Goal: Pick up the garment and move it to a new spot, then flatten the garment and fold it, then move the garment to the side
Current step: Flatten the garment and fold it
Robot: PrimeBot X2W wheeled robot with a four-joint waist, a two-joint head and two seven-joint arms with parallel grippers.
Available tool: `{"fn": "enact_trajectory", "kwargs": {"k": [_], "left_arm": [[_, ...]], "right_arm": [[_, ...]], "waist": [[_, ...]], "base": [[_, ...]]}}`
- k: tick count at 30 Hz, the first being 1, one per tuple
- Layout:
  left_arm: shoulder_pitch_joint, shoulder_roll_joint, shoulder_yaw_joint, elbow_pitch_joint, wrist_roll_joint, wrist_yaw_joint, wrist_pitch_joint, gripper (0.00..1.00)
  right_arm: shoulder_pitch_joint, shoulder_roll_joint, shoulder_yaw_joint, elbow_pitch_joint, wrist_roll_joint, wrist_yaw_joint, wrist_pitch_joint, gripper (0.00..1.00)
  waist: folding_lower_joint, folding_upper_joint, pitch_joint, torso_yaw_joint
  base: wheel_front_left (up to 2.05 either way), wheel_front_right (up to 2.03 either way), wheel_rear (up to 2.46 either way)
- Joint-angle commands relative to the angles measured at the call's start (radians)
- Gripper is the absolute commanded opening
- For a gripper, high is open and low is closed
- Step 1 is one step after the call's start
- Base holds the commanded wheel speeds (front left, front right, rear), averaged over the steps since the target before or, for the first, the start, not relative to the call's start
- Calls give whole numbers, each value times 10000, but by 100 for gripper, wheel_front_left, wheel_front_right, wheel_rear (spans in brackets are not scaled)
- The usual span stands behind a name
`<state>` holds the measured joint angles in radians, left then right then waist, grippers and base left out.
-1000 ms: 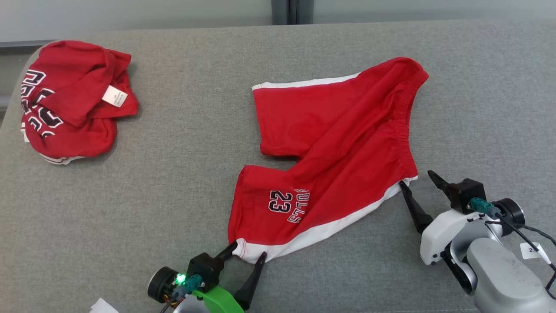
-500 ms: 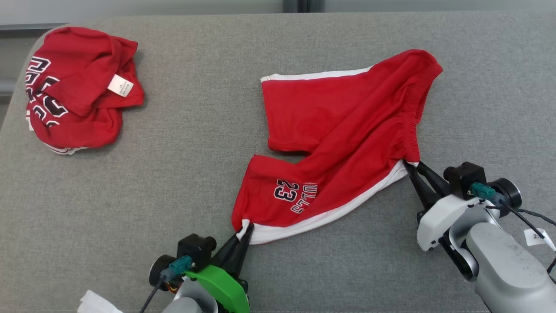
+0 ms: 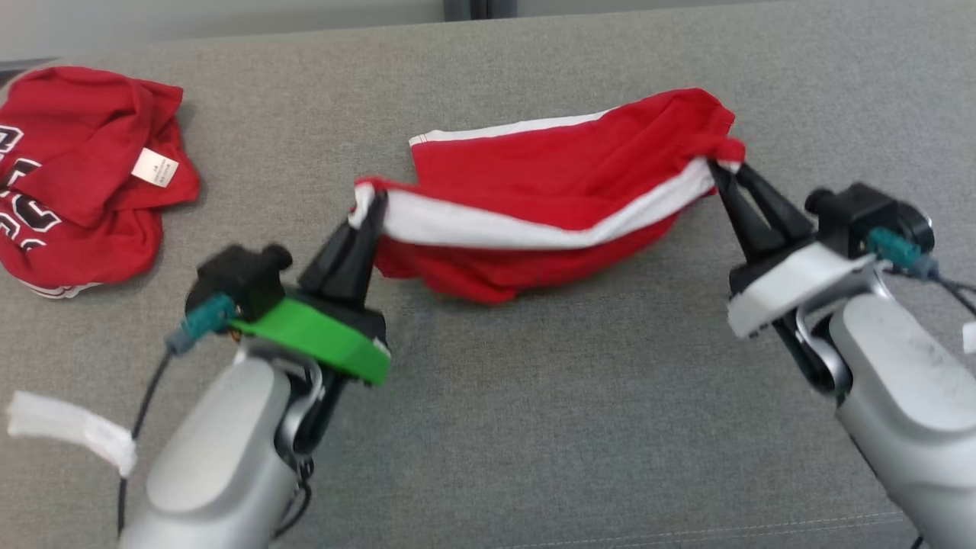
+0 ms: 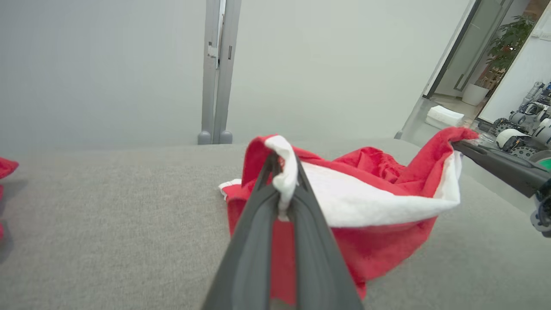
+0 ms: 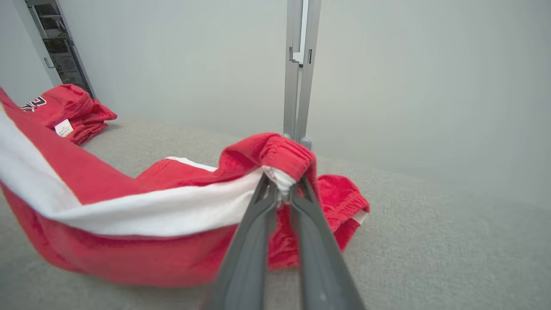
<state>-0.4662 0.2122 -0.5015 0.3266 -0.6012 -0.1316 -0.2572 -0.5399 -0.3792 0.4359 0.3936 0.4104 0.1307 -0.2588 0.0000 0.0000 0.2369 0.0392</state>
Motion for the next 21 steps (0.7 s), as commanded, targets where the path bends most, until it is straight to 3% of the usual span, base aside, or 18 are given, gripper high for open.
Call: {"fn": "enact_trajectory", "kwargs": {"k": [1, 11, 21], "left_arm": [[-878, 172, -106, -49, -174, 22, 127, 0], [-6889, 842, -20, 1603, -1725, 24, 1197, 0], [-11485, 1023, -262, 4072, -1977, 25, 1034, 0]], "right_arm": [[-791, -23, 77, 74, 198, 0, 127, 0], [-6200, 339, -230, 1535, 2256, 1, 1987, 0], [-10378, 684, 129, 3562, 2253, -7, 2152, 0]], "waist": [[0, 0, 414, -212], [0, 0, 2269, -311], [0, 0, 2989, -463]], "base": [[0, 0, 0], [0, 0, 0], [0, 0, 0]]}}
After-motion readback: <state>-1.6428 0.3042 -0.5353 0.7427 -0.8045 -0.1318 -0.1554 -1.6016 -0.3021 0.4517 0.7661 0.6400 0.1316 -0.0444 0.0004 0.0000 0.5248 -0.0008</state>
